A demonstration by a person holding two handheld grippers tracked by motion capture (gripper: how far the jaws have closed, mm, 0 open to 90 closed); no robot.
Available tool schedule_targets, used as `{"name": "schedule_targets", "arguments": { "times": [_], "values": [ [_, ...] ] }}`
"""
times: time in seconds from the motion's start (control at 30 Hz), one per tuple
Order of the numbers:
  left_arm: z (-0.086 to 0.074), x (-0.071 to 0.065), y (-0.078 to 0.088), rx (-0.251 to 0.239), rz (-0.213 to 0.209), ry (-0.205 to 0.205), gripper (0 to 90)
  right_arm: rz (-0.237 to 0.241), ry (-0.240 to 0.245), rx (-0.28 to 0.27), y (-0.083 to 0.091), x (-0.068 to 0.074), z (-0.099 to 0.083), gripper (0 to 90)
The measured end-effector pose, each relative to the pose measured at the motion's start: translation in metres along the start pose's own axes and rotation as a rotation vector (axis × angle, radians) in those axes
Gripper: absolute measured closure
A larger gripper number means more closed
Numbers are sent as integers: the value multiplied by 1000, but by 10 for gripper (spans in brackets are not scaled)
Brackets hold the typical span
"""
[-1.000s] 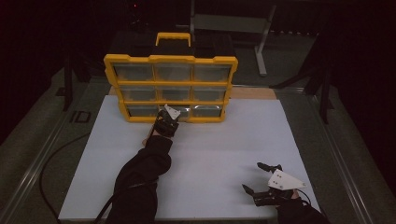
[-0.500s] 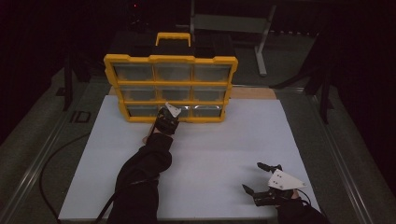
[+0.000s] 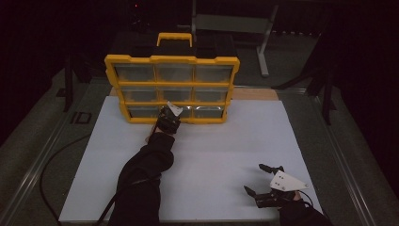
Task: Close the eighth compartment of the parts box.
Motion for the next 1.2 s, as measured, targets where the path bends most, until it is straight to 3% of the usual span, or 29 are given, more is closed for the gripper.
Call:
{"name": "schedule_targets", "arguments": {
  "times": [0.17, 0.33, 0.57, 0.67, 1.0, 1.2],
  "values": [
    [1, 0, 0, 5, -1, -1, 892, 2, 2, 2, 0, 0, 0, 83],
    [1, -1, 4, -1, -34, 35, 892, 0, 2, 1, 0, 0, 0, 84],
    [2, -5, 13, -5, -66, 37, 888, 1, 4, 2, 0, 0, 0, 84],
    [0, -7, 15, 6, -74, 45, 820, -1, -1, 1, 0, 0, 0, 84],
    [0, -8, 25, -14, -99, 53, 731, -1, 3, 3, 0, 0, 0, 84],
    [-1, -9, 28, -12, -108, 53, 572, -3, 3, 4, 0, 0, 0, 84]
  ]
}}
Point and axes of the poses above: each handheld gripper's, and its own axes: y roughly backward along the jaws, z roughly out of its top, x roughly to its left, the point moved 8 cm from there along -y, roughly forward along the jaws, and after that the axes turned 1 degree about z, right-handed, at the moved point
